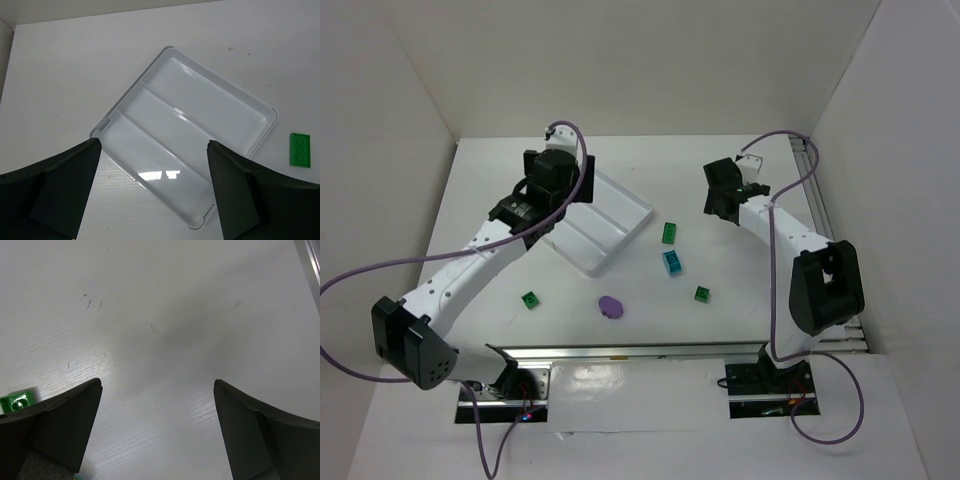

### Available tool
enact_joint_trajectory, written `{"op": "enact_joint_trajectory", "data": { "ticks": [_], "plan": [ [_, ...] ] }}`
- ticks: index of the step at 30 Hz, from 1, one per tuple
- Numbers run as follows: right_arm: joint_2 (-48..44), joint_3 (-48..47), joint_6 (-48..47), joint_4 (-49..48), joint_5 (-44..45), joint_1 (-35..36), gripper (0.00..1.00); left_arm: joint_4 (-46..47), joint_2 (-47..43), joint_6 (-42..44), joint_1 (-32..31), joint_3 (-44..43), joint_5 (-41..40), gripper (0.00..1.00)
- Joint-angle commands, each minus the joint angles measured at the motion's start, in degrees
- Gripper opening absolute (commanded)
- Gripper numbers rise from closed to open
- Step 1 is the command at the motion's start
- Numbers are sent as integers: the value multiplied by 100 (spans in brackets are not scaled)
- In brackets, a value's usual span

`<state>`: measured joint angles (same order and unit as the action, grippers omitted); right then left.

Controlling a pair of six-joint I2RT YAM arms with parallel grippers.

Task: Sort the legos into containers by color

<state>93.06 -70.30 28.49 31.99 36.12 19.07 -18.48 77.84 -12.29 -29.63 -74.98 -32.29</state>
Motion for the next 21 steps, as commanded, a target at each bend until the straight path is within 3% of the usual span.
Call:
{"op": "enact_joint_trajectory", "data": {
  "ticks": [1, 9, 13, 21],
  "plan": [
    [-7, -54, 34, -219, -43, 44, 100, -190, 12, -484, -17, -183, 127, 100],
    [-604, 473, -264, -728, -500, 44, 98, -903, 539, -1135, -17, -666, 21, 100],
    [-850, 728, -519, -1018, -1244, 105, 95, -982, 539, -1196, -17, -667, 231, 100],
    [-123, 492, -871, -1282, -2109, 491, 91, -482, 179, -958, -17, -35, 321, 100]
  ]
}}
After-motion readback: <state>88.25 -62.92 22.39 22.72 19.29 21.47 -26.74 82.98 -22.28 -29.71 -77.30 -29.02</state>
